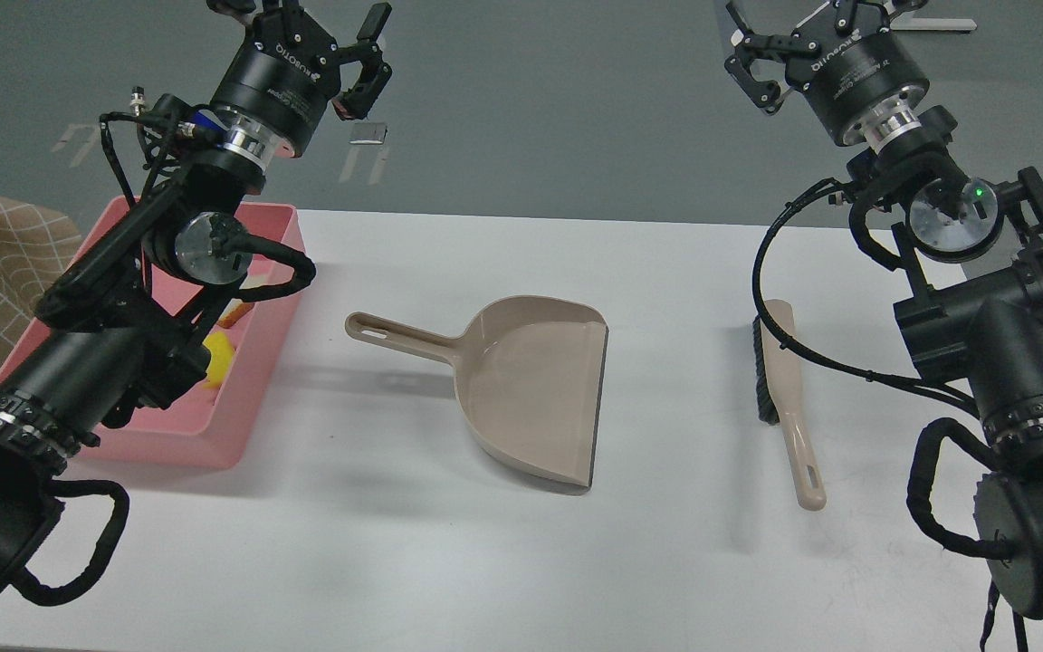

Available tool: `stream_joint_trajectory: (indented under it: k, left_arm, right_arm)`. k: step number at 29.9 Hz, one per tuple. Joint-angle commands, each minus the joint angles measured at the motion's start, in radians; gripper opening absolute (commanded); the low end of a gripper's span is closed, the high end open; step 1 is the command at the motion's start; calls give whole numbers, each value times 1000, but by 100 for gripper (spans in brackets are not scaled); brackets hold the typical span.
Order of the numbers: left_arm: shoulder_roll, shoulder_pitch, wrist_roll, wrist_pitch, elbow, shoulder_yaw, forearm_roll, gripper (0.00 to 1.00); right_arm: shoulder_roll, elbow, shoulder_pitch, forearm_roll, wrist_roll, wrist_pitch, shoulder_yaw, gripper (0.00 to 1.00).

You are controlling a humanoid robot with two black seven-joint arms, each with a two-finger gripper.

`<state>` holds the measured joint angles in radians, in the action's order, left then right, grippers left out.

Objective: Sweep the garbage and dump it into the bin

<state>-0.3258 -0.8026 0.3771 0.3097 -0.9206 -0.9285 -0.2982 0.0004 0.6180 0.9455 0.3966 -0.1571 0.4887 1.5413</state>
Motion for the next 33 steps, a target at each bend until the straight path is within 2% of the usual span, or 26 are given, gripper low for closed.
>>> stream_joint_trajectory:
  k: [1,33]
  left_arm:
    - [11,0,-4,2,6,2,14,98]
    - [25,20,-12,5,5,17,14,98]
  right_arm:
    - [0,-3,-4,-10,4,0,3,99]
    - [0,28,-65,-18,10,0,5,100]
